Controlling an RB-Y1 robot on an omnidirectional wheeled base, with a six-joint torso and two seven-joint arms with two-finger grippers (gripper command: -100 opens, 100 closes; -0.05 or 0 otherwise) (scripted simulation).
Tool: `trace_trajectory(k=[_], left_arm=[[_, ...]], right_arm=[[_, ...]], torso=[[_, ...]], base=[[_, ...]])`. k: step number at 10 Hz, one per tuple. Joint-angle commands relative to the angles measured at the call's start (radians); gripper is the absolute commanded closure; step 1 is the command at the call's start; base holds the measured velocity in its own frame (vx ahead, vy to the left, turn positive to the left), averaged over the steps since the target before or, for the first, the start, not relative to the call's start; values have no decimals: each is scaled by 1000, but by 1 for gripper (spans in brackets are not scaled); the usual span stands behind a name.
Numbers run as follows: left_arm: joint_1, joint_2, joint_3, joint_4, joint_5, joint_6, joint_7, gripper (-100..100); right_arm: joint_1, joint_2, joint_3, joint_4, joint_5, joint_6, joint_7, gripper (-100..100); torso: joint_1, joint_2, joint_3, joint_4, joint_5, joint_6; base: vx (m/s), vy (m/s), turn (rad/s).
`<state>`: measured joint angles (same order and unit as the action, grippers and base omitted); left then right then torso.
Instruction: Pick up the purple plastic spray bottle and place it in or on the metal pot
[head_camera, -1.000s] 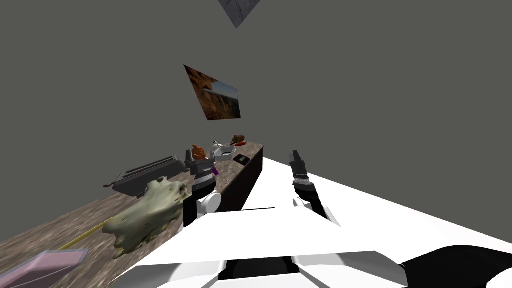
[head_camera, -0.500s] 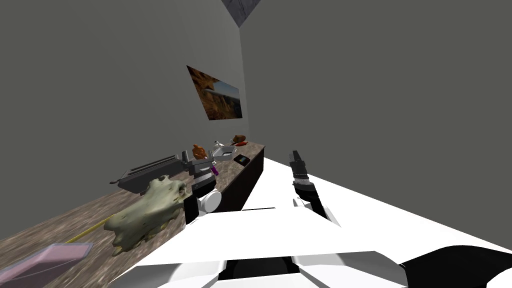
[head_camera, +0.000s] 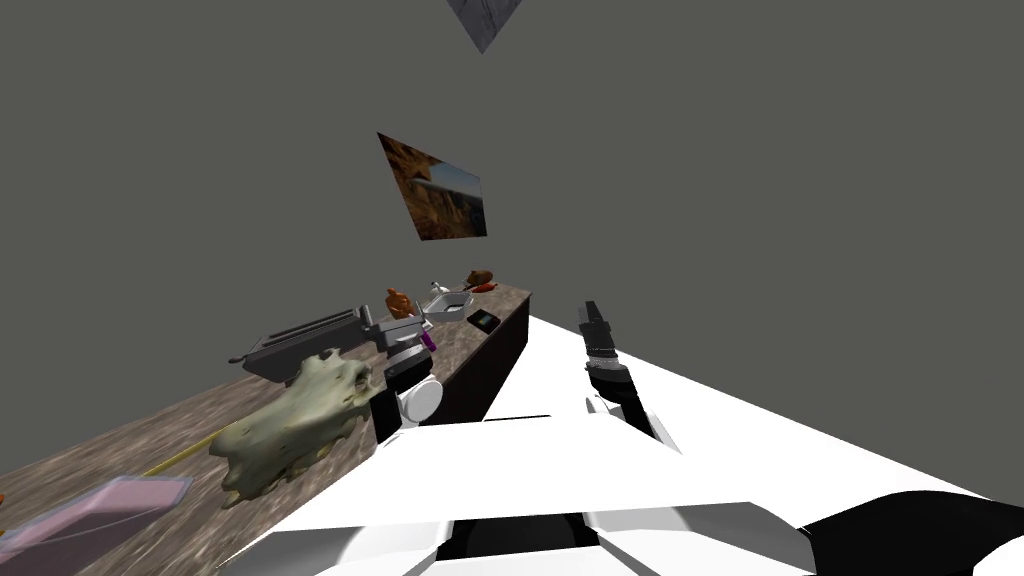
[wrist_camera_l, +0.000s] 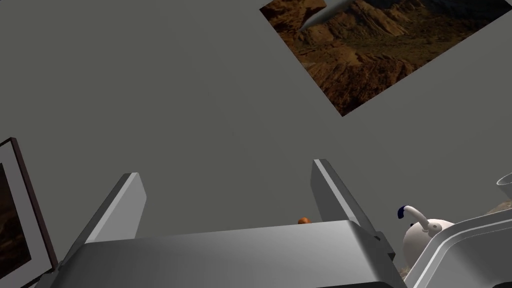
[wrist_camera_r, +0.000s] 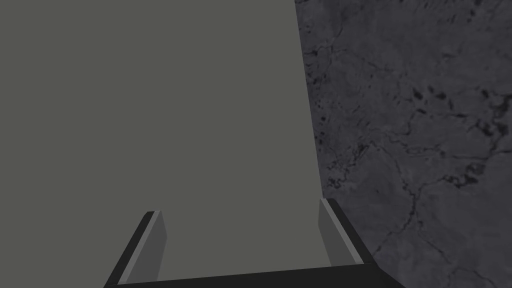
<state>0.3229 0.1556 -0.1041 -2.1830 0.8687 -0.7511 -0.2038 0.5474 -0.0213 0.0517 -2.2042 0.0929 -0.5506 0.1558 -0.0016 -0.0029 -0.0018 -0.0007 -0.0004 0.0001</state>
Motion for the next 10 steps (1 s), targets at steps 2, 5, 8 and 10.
trace_trajectory(k=[2, 5, 8, 10], left_arm=[[-6, 0, -1, 1, 69, -11, -9, -100], [-18, 0, -4, 8, 143, -32, -22, -100], [-41, 2, -7, 26, 244, -70, -49, -100], [-41, 2, -7, 26, 291, -70, -49, -100]], right_arm=[[0, 0, 0, 0, 0, 0, 0, 0], [0, 0, 0, 0, 0, 0, 0, 0], [0, 0, 0, 0, 0, 0, 0, 0], [0, 0, 0, 0, 0, 0, 0, 0]], torso=[[0, 0, 0, 0, 0, 0], [0, 1, 0, 0, 0, 0], [1, 1, 0, 0, 0, 0], [0, 1, 1, 0, 0, 0]], base=[[22, -31, 24], [20, -29, 47], [23, -29, 69], [18, -26, 17]])
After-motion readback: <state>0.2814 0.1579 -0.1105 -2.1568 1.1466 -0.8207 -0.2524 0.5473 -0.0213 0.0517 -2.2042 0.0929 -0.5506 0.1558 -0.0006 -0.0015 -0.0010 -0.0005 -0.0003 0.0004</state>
